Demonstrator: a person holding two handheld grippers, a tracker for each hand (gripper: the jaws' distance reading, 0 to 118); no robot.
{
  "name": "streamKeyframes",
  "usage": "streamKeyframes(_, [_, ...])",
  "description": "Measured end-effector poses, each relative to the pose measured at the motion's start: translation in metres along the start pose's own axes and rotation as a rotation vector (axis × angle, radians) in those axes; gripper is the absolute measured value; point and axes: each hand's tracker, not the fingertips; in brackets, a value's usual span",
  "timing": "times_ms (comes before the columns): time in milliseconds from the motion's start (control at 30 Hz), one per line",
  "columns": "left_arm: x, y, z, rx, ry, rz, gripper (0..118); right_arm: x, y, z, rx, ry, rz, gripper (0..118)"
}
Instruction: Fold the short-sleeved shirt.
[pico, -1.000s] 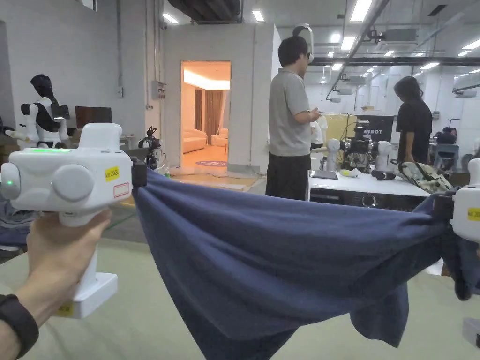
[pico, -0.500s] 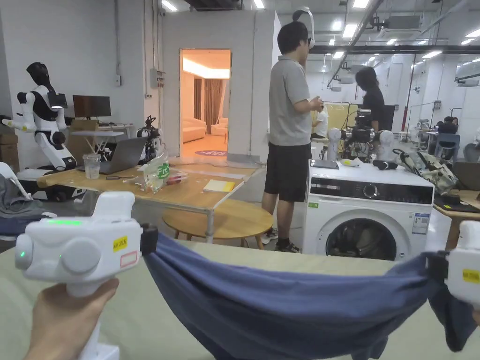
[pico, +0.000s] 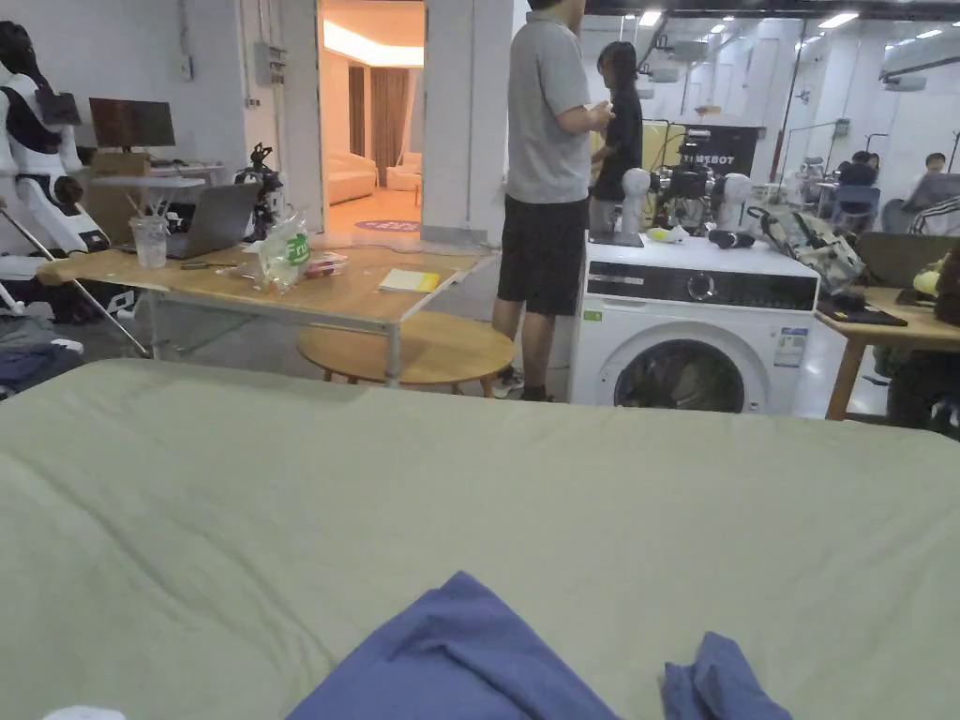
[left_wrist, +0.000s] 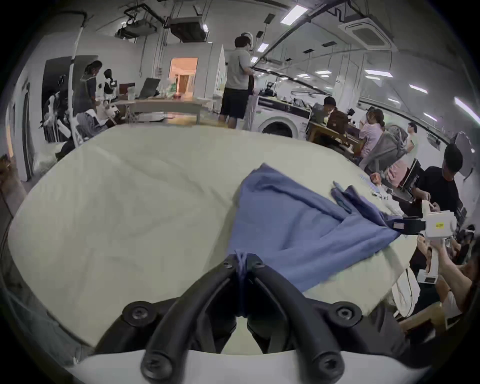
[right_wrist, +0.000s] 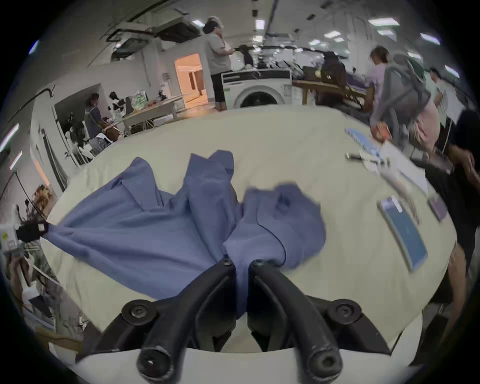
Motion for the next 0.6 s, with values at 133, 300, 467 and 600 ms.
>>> streamKeyframes(133, [-0.012, -0.022, 0.011, -0.045, -0.008, 0.072, 0, -0.002, -0.024, 0.012, -0.042, -0.01, 0.068, 2])
streamKeyframes(300, [-0.005, -0.03, 0.006, -0.058, 0.018, 0.039, 13, -0.011, -0.029, 0.014, -0.012, -0.03, 0.095, 12])
streamKeyframes(467, [0.011, -0.027, 0.017, 0.045, 0.045, -0.038, 88, -0.01, -0.034, 0.028, 0.052, 0.009, 0.083, 65])
streamKeyframes(600, [0.044, -0.008, 0.038, 0.205, 0.043, -0.079, 88, -0.03, -0.022, 0.047, 0.169, 0.029, 0.109, 65])
